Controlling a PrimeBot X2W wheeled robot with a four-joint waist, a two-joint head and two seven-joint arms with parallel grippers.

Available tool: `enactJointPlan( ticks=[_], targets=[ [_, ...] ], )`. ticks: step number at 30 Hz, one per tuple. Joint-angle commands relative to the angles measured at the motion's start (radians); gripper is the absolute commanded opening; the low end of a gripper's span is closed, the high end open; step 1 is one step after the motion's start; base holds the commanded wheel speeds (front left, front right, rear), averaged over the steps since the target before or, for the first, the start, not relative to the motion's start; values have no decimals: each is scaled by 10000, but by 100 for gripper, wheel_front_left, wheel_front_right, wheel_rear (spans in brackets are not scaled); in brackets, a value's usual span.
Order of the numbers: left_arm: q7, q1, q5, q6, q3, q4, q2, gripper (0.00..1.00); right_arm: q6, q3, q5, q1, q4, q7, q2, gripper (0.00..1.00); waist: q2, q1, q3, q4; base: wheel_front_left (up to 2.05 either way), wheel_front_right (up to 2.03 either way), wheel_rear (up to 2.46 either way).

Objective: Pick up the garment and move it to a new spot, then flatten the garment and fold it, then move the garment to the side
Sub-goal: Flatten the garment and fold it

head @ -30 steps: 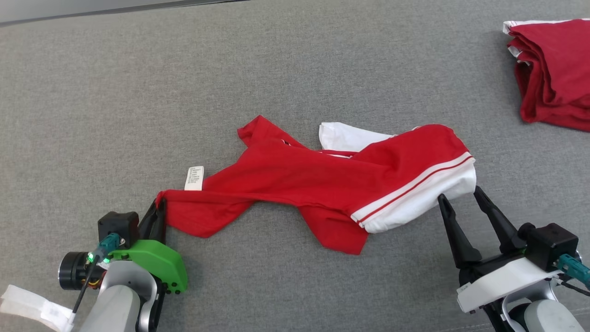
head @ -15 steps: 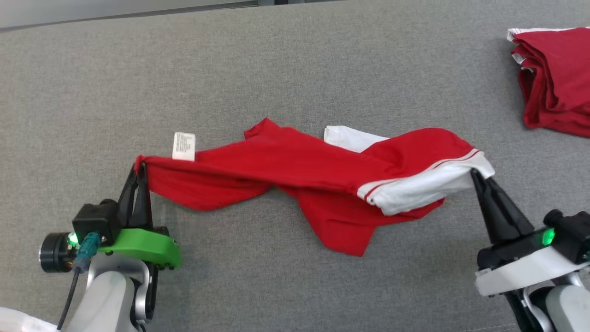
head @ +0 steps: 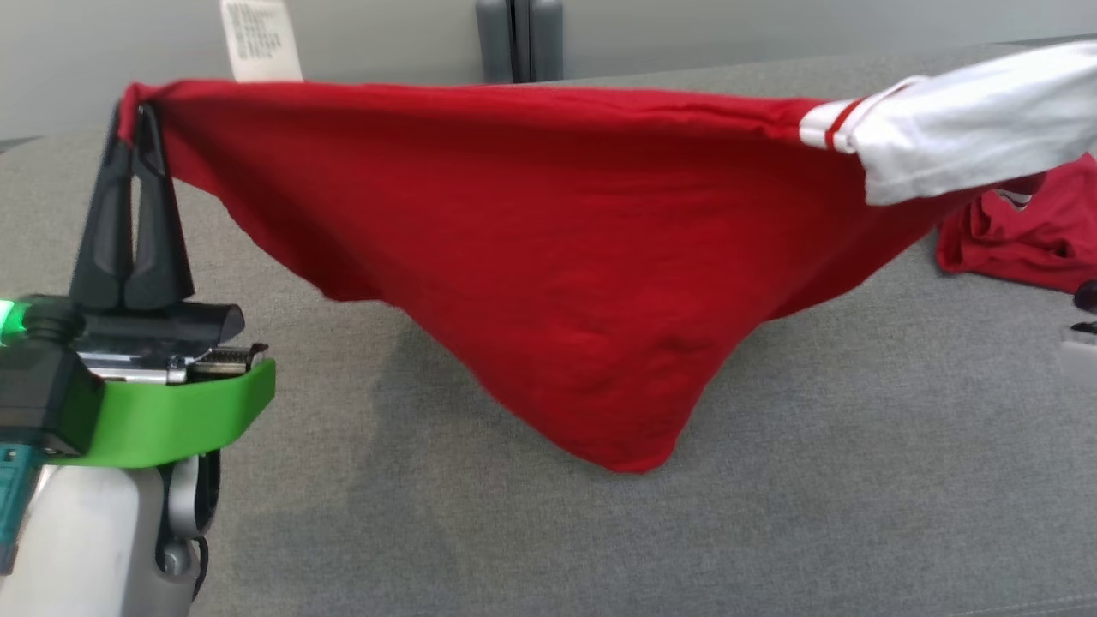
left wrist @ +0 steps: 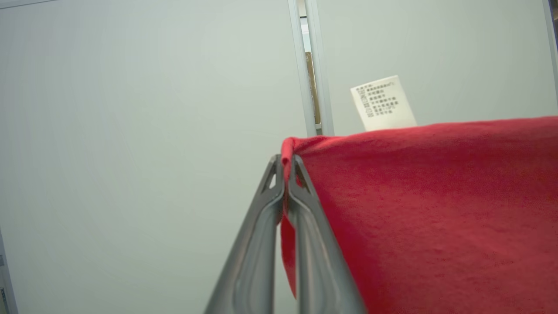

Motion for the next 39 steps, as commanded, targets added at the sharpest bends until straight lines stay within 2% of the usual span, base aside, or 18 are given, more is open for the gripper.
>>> enactJointPlan(
  ticks=[1, 8, 14, 20, 26, 33, 39],
  targets=[
    [204, -230, 108, 36, 54, -310, 185, 0, -16, -155, -3, -272, -202, 212, -112, 0, 0, 0, -409, 1, 0, 0, 0],
    [1031, -1096, -90, -189, 70, -1083, 433, 0, -16, -267, 470, -1186, -162, 772, -485, 0, 0, 0, -706, -37, 0, 0, 0],
    [1356, -2331, -555, -643, -128, -149, 270, 0, -17, 98, 879, -2278, 855, 857, -763, 0, 0, 0, -271, -110, 0, 0, 0],
    [993, -4710, -936, -1253, -387, 2488, -284, 0, -17, 773, 1537, -4474, 2793, 508, -996, 0, 0, 0, 794, -10, 0, 0, 0],
    [120, -7793, -1120, -1824, -405, 5920, -940, 0, -16, 2056, 2164, -7755, 5253, 69, -851, 0, 0, 0, 1773, 5, 0, 0, 0],
    [-428, -10188, -1108, -2077, -109, 9245, -1154, 0, -16, 3348, 2491, -10691, 8282, -942, 177, 0, 0, 0, 1999, -231, 0, 0, 0],
    [-502, -10029, -925, -2049, -178, 11487, -1376, 0, -14, 4761, 2686, -11093, 10483, -1386, 1207, 0, 0, 0, 2185, -353, 0, 0, 0]
  ],
)
